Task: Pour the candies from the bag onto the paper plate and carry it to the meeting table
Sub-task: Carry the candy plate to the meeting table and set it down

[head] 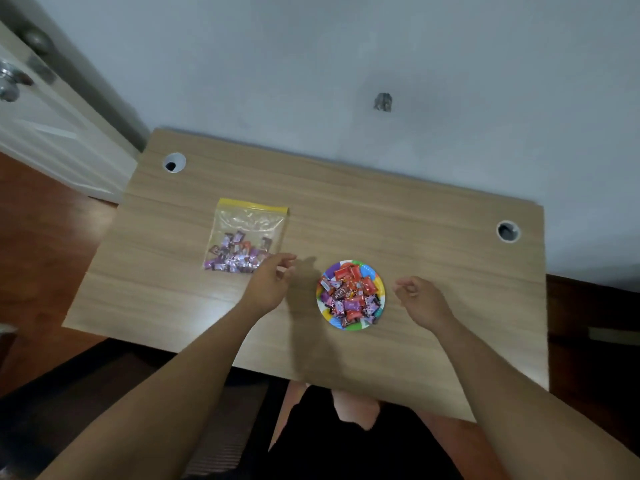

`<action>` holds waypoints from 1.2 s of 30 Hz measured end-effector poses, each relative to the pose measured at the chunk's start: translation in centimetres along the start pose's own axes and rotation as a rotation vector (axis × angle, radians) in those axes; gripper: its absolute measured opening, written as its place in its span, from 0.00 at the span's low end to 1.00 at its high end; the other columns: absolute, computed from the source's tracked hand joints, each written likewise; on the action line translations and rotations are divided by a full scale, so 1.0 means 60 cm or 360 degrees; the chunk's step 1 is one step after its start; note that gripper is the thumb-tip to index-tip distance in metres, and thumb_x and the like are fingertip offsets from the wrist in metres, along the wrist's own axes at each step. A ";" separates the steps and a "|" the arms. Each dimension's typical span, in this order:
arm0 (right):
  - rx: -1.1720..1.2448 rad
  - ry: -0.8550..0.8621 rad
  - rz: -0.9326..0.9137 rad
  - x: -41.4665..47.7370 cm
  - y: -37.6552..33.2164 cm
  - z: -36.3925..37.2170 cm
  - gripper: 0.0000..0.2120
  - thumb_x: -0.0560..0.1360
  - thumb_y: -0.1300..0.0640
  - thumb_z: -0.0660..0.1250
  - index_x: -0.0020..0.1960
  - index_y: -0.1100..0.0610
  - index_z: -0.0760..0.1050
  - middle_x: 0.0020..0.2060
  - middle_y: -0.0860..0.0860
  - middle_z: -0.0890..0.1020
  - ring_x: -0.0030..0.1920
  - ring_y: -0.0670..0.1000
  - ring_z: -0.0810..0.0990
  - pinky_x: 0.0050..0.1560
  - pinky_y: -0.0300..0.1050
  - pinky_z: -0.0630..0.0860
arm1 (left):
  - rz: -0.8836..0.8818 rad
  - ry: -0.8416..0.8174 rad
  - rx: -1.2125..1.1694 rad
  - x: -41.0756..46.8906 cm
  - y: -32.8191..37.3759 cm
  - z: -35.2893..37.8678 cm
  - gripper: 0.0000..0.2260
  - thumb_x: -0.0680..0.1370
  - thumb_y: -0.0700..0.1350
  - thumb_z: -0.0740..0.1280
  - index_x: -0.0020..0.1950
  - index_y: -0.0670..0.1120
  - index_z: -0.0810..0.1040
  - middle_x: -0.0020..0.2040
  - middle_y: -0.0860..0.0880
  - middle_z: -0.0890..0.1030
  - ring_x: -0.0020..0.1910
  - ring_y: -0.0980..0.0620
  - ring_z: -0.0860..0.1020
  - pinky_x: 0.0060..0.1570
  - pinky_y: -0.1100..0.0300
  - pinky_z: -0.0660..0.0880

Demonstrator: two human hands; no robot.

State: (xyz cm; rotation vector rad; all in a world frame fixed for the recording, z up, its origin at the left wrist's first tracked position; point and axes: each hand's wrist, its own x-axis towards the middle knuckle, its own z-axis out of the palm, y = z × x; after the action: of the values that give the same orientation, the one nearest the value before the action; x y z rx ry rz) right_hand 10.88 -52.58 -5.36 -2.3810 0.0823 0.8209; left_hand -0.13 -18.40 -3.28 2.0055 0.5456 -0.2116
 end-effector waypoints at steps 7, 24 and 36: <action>0.0255 -0.0228 0.0210 0.010 0.096 0.060 0.18 0.75 0.47 0.73 0.61 0.54 0.86 0.53 0.52 0.90 0.52 0.56 0.90 0.61 0.57 0.85 | -0.0427 -0.0048 -0.0044 -0.002 -0.007 0.096 0.14 0.84 0.46 0.68 0.69 0.46 0.82 0.57 0.51 0.82 0.58 0.48 0.82 0.55 0.58 0.75; 0.0650 -0.0104 0.0317 -0.017 0.086 0.122 0.10 0.75 0.52 0.81 0.46 0.50 0.79 0.44 0.53 0.89 0.37 0.58 0.90 0.46 0.60 0.88 | -0.0699 0.0175 -0.0231 -0.007 -0.019 0.200 0.12 0.84 0.49 0.69 0.64 0.45 0.84 0.56 0.46 0.87 0.56 0.47 0.85 0.61 0.50 0.81; 0.0784 -0.0152 0.0274 -0.031 0.098 0.107 0.07 0.86 0.59 0.66 0.49 0.53 0.78 0.43 0.52 0.87 0.34 0.47 0.88 0.55 0.64 0.87 | -0.0820 0.0153 -0.0591 -0.041 -0.006 0.214 0.04 0.84 0.42 0.70 0.49 0.48 0.81 0.47 0.49 0.86 0.46 0.44 0.84 0.48 0.43 0.85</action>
State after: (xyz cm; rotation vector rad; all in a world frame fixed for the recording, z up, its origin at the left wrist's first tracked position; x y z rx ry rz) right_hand 4.49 -53.93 -11.42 -1.8864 0.4069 0.8755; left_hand -1.41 -30.15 -8.82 1.4936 1.0785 -0.3015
